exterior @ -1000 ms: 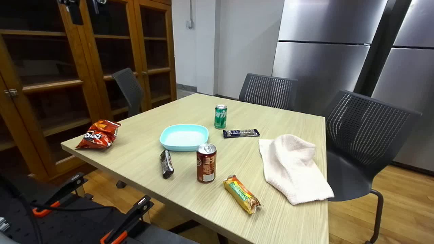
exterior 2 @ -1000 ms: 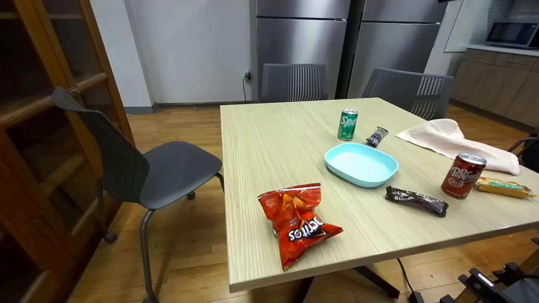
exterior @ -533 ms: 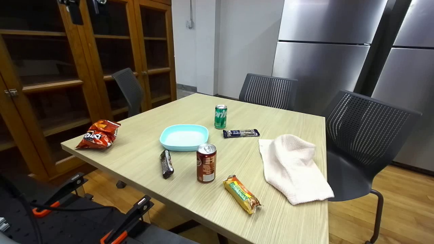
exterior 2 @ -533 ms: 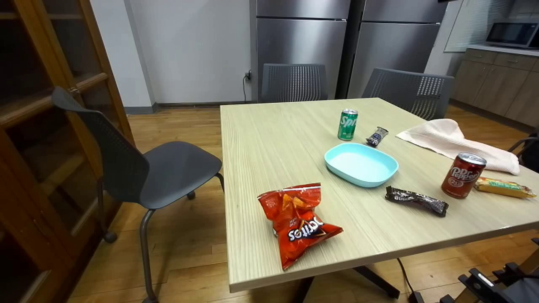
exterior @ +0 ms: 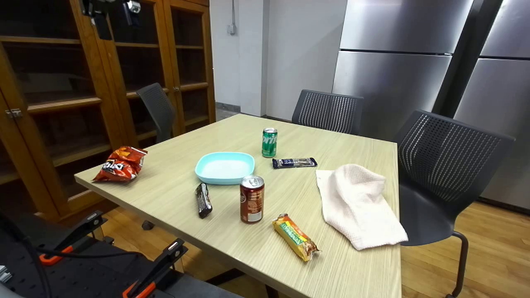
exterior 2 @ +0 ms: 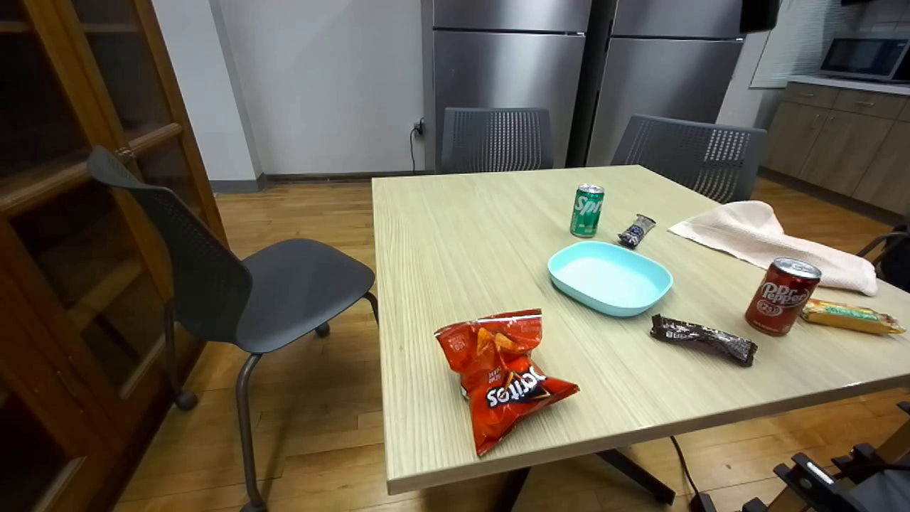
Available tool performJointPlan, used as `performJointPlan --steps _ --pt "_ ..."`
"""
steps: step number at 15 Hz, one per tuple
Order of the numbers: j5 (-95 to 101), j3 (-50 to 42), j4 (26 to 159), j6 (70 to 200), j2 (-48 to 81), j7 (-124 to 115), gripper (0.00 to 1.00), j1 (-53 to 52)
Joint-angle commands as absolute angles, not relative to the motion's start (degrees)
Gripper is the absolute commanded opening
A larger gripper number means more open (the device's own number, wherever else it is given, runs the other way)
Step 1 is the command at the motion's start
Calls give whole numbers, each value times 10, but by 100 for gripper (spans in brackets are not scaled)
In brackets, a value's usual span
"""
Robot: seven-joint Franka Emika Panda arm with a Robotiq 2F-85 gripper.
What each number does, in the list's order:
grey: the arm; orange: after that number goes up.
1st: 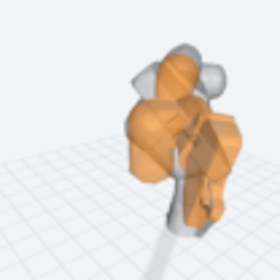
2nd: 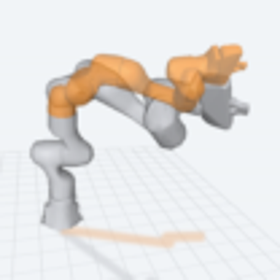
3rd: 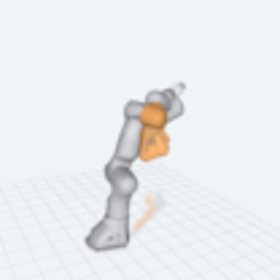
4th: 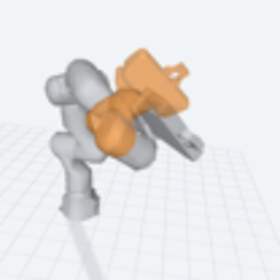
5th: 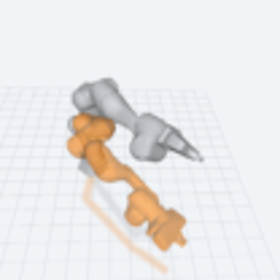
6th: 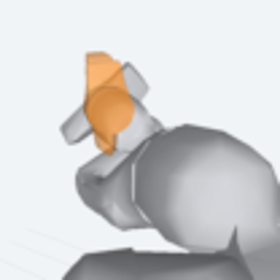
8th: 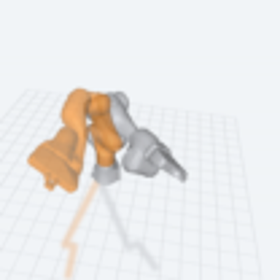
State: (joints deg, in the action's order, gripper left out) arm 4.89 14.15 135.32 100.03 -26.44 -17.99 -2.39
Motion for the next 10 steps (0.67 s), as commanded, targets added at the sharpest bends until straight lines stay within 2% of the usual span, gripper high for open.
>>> performJointPlan --steps 1,10 --pt "97 131 1377 1059 -237 -167 100 -29" --pt "178 96 1408 1196 -119 -147 100 -22"
